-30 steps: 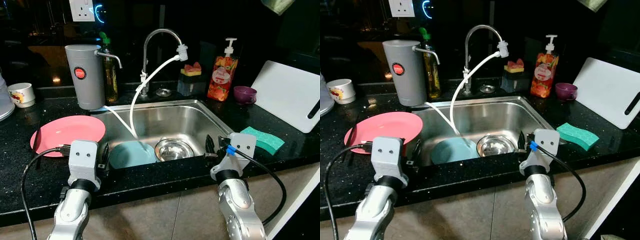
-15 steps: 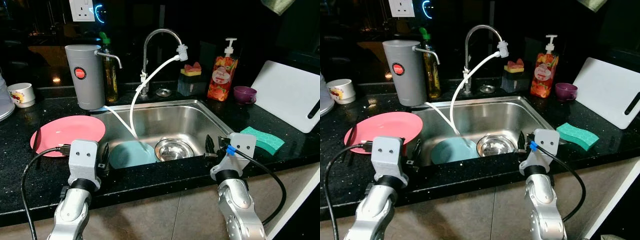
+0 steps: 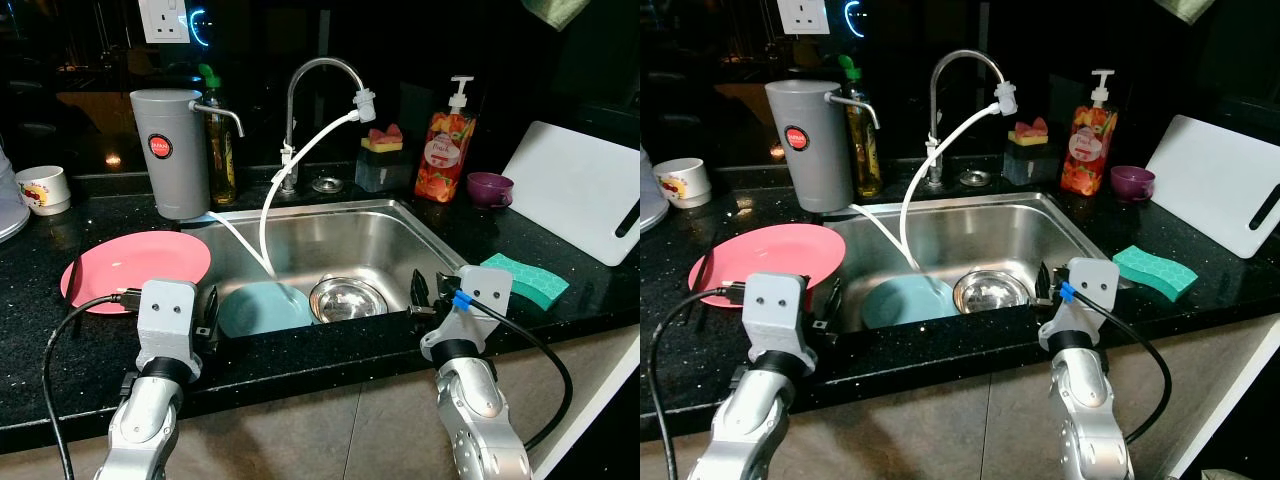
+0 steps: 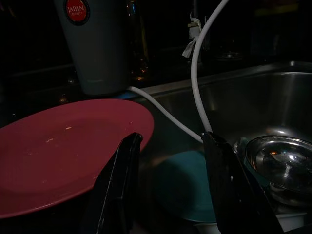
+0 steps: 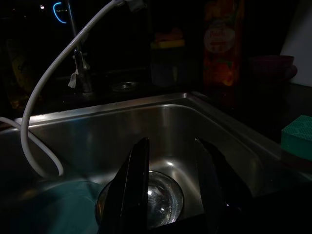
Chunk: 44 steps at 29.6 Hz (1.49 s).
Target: Kitchen organization
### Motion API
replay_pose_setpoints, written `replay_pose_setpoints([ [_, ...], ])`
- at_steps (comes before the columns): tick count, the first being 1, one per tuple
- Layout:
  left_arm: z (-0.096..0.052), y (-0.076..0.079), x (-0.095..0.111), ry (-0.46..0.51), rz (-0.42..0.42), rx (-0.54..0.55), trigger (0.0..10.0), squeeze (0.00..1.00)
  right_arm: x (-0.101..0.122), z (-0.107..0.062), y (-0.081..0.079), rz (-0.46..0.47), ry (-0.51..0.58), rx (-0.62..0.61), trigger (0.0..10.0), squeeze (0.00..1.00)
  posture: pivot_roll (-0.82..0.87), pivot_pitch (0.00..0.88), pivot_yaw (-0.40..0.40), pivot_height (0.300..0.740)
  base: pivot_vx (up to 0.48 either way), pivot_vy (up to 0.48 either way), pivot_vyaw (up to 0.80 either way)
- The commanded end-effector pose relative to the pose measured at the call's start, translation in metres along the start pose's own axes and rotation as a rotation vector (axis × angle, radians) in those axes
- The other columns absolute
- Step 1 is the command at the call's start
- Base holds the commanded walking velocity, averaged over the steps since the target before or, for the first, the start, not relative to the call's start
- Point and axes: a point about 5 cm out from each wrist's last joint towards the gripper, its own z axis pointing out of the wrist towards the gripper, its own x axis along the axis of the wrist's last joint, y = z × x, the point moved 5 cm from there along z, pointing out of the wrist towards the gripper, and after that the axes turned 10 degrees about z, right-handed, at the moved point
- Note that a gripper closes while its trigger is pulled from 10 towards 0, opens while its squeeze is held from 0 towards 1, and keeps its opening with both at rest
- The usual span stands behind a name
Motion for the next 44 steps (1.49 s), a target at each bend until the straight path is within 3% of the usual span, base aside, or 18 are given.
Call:
replay_pose_setpoints([
  [1, 0.0007, 0.0016, -0.0017, -0.005, 0.001, -0.002, 10.0, 0.0, 0.0019, 0.001, -0.0001, 0.006, 0.005, -0.001, 10.0, 0.0, 0.1, 0.041, -0.038, 0.74, 0.0, 0.0, 0.0],
  [44, 0.0011, 0.001, -0.0015, -0.003, 0.003, -0.004, 10.0, 0.0, 0.0015, 0.0007, -0.0009, 0.007, 0.005, 0.001, 10.0, 0.0, 0.1, 0.034, -0.035, 0.74, 0.0, 0.0, 0.0],
])
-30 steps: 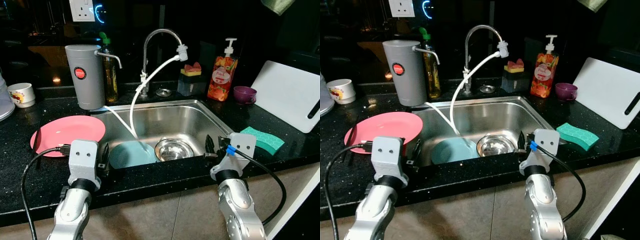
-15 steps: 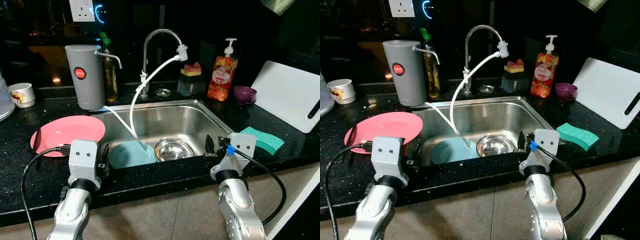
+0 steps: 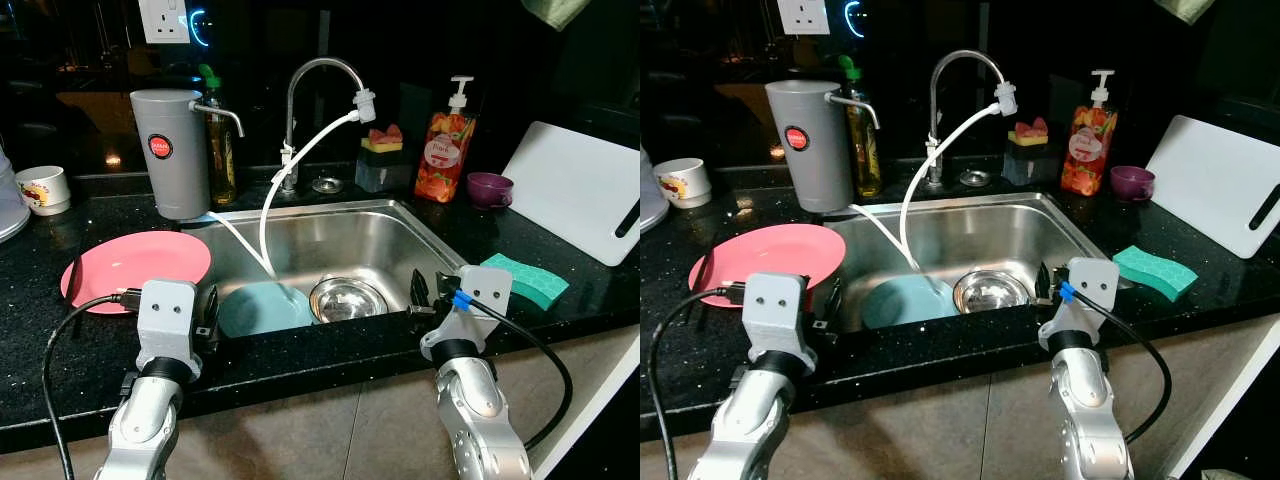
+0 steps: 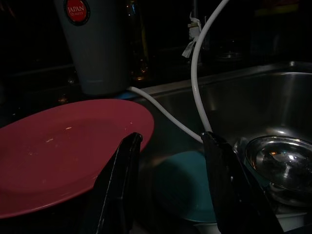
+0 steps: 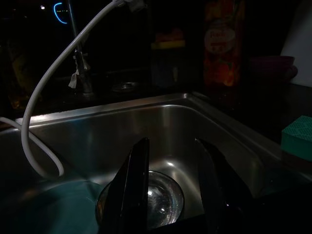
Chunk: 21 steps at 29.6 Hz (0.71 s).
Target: Kitchen organization
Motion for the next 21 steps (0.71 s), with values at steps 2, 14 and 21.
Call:
replay_pose_setpoints([
  [2, 0.001, 0.001, -0.0015, -0.003, 0.003, -0.004, 10.0, 0.0, 0.0013, 0.0004, -0.0004, 0.007, 0.004, -0.001, 10.0, 0.0, 0.1, 0.034, -0.035, 0.74, 0.0, 0.0, 0.0],
  [14, 0.0016, 0.0006, -0.001, -0.002, 0.001, -0.005, 10.0, 0.0, 0.001, 0.0004, -0.0004, 0.01, 0.004, -0.004, 10.0, 0.0, 0.1, 0.041, -0.034, 0.74, 0.0, 0.0, 0.0],
  [21, 0.0017, 0.0004, -0.0009, -0.002, 0.001, -0.004, 10.0, 0.0, 0.0009, 0.0005, -0.0006, 0.01, 0.004, -0.004, 10.0, 0.0, 0.1, 0.041, -0.033, 0.74, 0.0, 0.0, 0.0],
])
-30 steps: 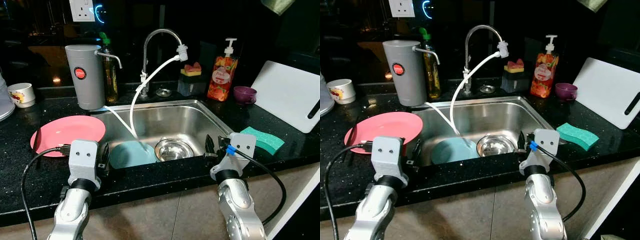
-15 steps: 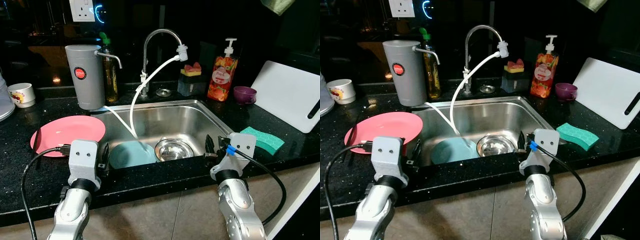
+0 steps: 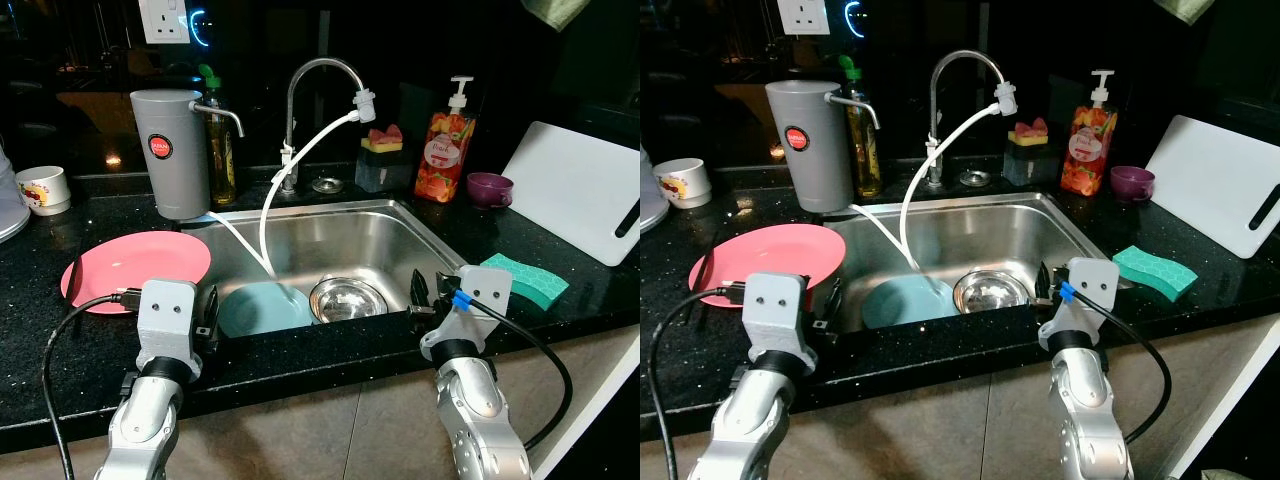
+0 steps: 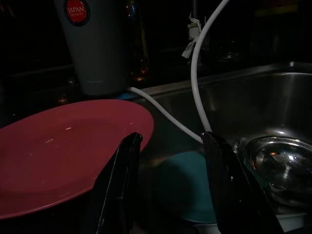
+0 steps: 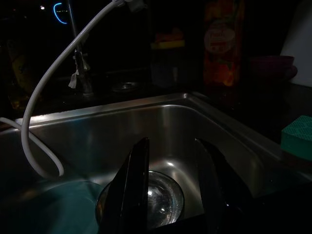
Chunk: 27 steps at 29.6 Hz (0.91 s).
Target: Kitchen organization
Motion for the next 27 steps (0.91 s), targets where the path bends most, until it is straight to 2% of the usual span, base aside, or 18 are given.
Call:
replay_pose_setpoints([
  [1, 0.0014, 0.0003, -0.0012, -0.003, 0.002, -0.004, 10.0, 0.0, 0.001, 0.0004, -0.0004, 0.009, 0.004, -0.003, 10.0, 0.0, 0.1, 0.041, -0.033, 0.74, 0.0, 0.0, 0.0],
  [27, 0.0004, 0.0006, -0.0023, -0.006, 0.001, -0.002, 10.0, 0.0, 0.0013, 0.0009, 0.0004, 0.005, 0.002, -0.002, 10.0, 0.0, 0.1, 0.042, -0.039, 0.74, 0.0, 0.0, 0.0],
])
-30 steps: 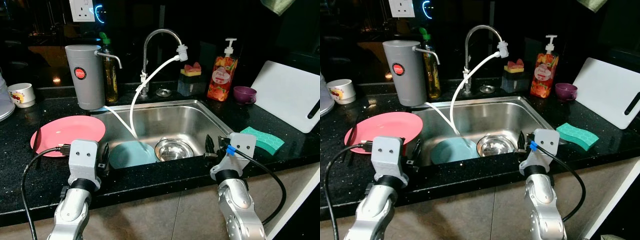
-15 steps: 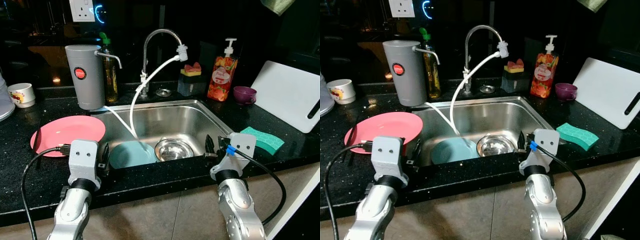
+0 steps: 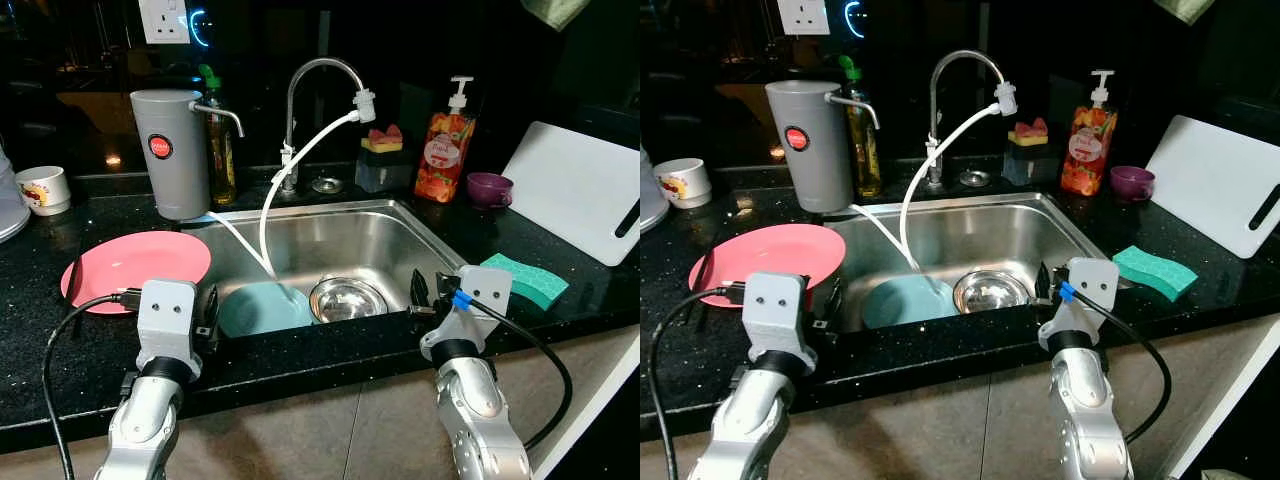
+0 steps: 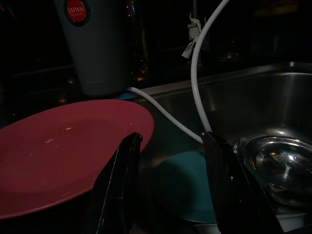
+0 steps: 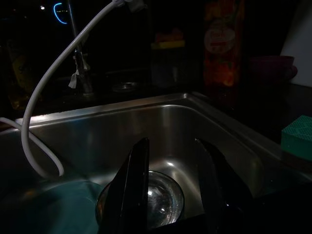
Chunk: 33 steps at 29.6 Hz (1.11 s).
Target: Kitchen organization
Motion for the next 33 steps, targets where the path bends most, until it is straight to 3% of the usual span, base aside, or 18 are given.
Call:
replay_pose_setpoints([
  [1, 0.0004, 0.0005, -0.0023, -0.006, 0.001, -0.002, 10.0, 0.0, 0.0013, 0.0009, 0.0002, 0.005, 0.002, -0.002, 10.0, 0.0, 0.1, 0.042, -0.039, 0.74, 0.0, 0.0, 0.0],
  [33, 0.0015, 0.0005, -0.0007, 0.002, 0.001, -0.001, 10.0, 0.0, 0.0016, 0.0019, -0.0008, 0.004, 0.004, 0.004, 10.0, 0.0, 0.1, 0.032, -0.039, 0.74, 0.0, 0.0, 0.0],
])
